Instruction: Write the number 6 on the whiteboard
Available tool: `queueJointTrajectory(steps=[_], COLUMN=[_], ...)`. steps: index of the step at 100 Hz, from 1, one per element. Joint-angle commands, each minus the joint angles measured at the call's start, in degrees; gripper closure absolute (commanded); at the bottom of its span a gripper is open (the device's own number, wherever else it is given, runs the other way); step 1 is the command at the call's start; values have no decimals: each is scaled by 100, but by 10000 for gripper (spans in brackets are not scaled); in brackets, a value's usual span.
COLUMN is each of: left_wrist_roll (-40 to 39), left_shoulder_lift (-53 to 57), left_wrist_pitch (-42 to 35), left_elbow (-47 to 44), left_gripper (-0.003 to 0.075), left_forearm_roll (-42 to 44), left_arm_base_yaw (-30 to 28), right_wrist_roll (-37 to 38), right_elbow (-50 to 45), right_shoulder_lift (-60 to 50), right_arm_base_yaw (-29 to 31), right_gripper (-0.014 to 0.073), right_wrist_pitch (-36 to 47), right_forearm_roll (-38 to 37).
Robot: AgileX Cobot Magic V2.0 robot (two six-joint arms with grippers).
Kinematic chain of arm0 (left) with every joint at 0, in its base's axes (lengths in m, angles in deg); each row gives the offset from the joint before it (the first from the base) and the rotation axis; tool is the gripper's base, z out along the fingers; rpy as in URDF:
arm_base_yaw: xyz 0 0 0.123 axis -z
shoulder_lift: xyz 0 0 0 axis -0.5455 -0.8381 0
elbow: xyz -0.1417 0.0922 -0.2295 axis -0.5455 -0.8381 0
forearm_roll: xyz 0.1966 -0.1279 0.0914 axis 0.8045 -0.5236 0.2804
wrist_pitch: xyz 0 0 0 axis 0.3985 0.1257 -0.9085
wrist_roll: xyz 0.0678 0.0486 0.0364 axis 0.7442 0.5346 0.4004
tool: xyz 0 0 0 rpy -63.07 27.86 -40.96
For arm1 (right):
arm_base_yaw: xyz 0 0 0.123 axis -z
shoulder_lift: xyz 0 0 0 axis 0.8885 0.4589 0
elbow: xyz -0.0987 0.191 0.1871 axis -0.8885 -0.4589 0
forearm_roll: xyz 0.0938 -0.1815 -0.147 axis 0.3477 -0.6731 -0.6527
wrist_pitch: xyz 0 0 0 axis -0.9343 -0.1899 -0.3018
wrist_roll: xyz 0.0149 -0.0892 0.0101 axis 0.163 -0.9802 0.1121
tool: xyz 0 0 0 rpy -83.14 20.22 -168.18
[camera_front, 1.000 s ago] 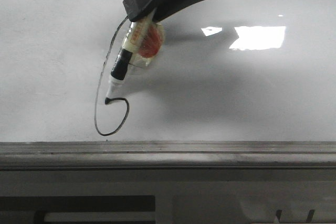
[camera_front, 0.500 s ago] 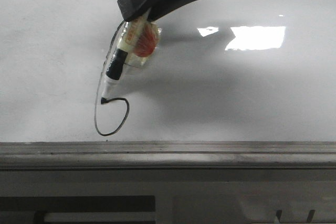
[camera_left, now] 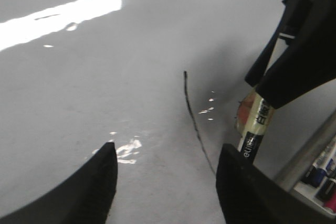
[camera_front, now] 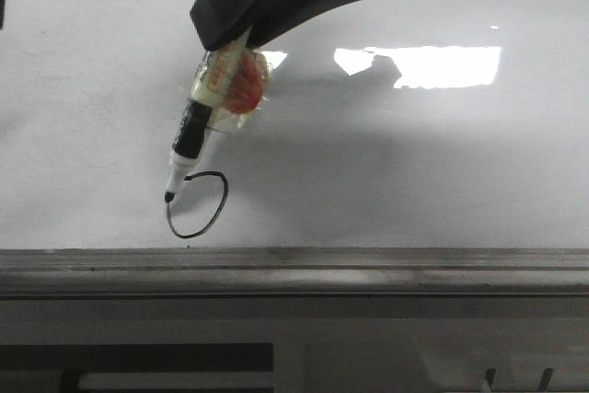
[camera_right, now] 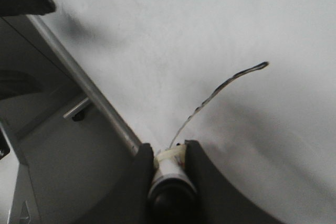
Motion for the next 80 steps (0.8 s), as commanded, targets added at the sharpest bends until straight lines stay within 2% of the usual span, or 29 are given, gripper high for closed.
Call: queueJointTrajectory(steps=[1, 18, 51, 64, 80], left_wrist_roll=[-4, -4, 4, 4, 4], left_shoulder_lift=[-233, -818, -1795, -2122, -2425], left_wrist_pitch=[-492, -732, -1537, -2142, -2171], left_elbow=[160, 160, 160, 160, 160], left_gripper=[336, 336, 336, 336, 336], left_forearm_roll=[72, 441, 521, 521, 521], left_arm_base_yaw=[342, 872, 888, 888, 888], right_wrist_roll=[-91, -91, -91, -91, -91], right_elbow=[194, 194, 194, 194, 194], right_shoulder_lift=[-209, -219, -315, -315, -315], right_arm_base_yaw=[-87, -87, -138, -164, -238], right_gripper=[657, 657, 657, 657, 657], right_wrist_pitch=[68, -17, -34, -56, -45], right_forearm_roll=[-8, -127, -127, -116, -116])
